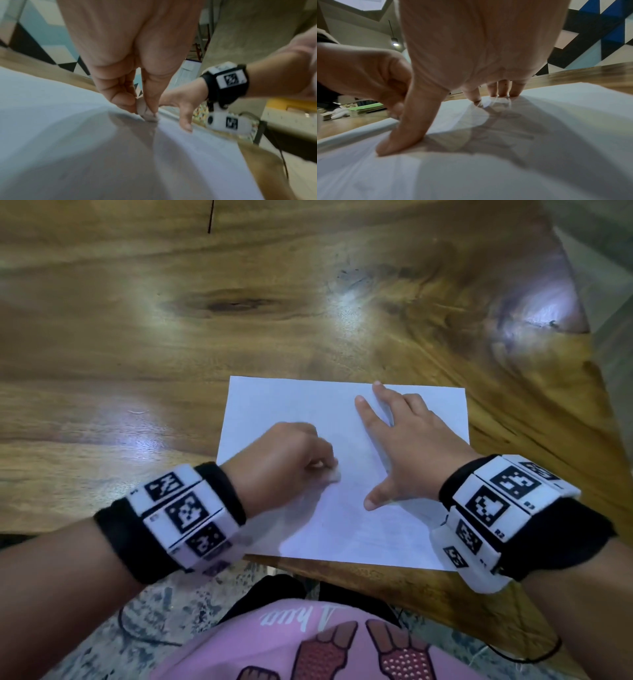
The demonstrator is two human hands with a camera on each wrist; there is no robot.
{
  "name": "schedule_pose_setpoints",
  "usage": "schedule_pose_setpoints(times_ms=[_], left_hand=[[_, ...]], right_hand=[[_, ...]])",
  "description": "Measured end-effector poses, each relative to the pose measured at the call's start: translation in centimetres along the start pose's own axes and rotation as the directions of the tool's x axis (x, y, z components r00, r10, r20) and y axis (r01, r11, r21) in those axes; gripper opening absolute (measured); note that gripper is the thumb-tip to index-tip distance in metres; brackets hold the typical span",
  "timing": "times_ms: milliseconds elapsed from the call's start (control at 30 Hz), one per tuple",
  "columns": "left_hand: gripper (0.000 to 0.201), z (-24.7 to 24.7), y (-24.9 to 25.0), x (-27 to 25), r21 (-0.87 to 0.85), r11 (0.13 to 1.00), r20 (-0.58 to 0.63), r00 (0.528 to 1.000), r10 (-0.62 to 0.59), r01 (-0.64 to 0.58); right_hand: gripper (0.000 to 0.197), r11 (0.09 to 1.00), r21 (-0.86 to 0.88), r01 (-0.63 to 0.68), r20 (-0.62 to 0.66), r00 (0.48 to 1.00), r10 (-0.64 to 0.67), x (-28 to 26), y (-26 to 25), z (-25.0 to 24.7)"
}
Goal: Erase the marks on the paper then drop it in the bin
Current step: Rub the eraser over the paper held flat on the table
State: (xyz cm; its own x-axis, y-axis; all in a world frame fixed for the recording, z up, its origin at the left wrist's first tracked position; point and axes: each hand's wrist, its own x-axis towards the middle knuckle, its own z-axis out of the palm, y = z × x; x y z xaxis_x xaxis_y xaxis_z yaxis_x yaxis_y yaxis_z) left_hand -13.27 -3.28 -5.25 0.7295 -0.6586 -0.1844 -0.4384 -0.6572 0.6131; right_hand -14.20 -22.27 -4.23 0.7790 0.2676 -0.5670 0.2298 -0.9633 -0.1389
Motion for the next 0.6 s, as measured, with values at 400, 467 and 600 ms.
schedule_pose_setpoints(times_ms=[400, 467, 600], left_hand=[[0.018, 0.1, 0.1, -1.9, -0.02, 0.999, 0.061, 0.997, -0.042, 0.043], [0.017, -0.8, -0.6, -0.4, 0.045, 0.996, -0.047, 0.996, -0.081, 0.083], [0.01, 0.4, -0.1, -2.0, 0.007, 0.999, -0.017, 0.999, -0.036, 0.036]], right_hand=[[0.135, 1.0, -0.015, -0.005, 0.006, 1.0, 0.005, -0.1, -0.1, -0.1], [0.134, 1.0, -0.011, -0.008, 0.013, 1.0, 0.008, -0.1, -0.1, -0.2], [0.135, 1.0, -0.004, -0.005, 0.009, 1.0, 0.005, -0.1, 0.0, -0.2]])
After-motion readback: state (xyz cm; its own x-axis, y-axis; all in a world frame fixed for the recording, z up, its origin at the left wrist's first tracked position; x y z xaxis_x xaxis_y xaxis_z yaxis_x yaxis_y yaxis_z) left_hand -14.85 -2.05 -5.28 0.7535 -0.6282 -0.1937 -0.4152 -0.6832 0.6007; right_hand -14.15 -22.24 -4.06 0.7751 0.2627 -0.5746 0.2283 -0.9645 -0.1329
